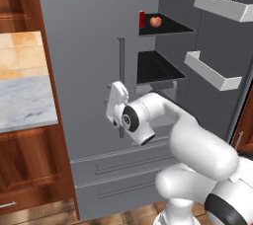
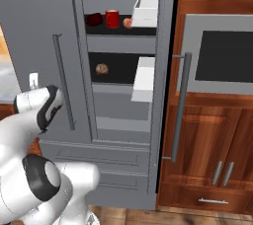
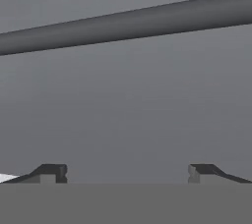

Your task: Place the tupperware on the top shelf of the fridge. Make space for the tupperware among the existing items by rearranging them on the shelves if needed. Close the fridge door when finished.

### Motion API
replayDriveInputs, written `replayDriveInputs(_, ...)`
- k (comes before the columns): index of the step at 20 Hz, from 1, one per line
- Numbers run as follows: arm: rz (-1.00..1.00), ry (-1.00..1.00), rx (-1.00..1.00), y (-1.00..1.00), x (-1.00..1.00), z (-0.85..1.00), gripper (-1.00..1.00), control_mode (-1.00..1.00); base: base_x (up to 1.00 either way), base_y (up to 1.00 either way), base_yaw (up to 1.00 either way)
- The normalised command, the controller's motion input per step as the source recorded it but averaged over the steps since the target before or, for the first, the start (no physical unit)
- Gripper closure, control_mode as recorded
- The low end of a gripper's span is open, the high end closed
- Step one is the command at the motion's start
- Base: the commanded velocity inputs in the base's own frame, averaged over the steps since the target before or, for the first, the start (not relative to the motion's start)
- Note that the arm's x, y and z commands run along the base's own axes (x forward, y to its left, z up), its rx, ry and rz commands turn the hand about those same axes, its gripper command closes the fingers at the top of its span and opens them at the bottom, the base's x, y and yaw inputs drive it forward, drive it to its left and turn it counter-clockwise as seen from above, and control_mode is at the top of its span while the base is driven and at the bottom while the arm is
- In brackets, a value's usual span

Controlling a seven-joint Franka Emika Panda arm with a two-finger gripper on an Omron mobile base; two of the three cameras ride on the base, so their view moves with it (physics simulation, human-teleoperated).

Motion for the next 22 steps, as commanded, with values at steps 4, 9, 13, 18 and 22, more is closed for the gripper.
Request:
replayDriveInputs(4, 0.00, 0.35, 0.11, 0.04, -0.50, 1.00, -1.00, -1.00, 0.00, 0.00, 0.00)
replayDriveInputs(9, -0.01, 0.48, 0.25, 0.07, -0.59, 0.80, -1.00, -1.00, 0.00, 0.00, 0.00)
replayDriveInputs(13, -0.21, 0.27, 0.43, 0.00, -0.92, 0.28, -1.00, -1.00, 0.00, 0.00, 0.00)
replayDriveInputs(18, -0.41, 0.27, 0.43, 0.01, -1.00, 0.06, -1.00, -1.00, 0.00, 0.00, 0.00)
replayDriveInputs(22, -0.42, 0.34, 0.52, 0.00, -0.85, 0.45, -1.00, -1.00, 0.00, 0.00, 0.00)
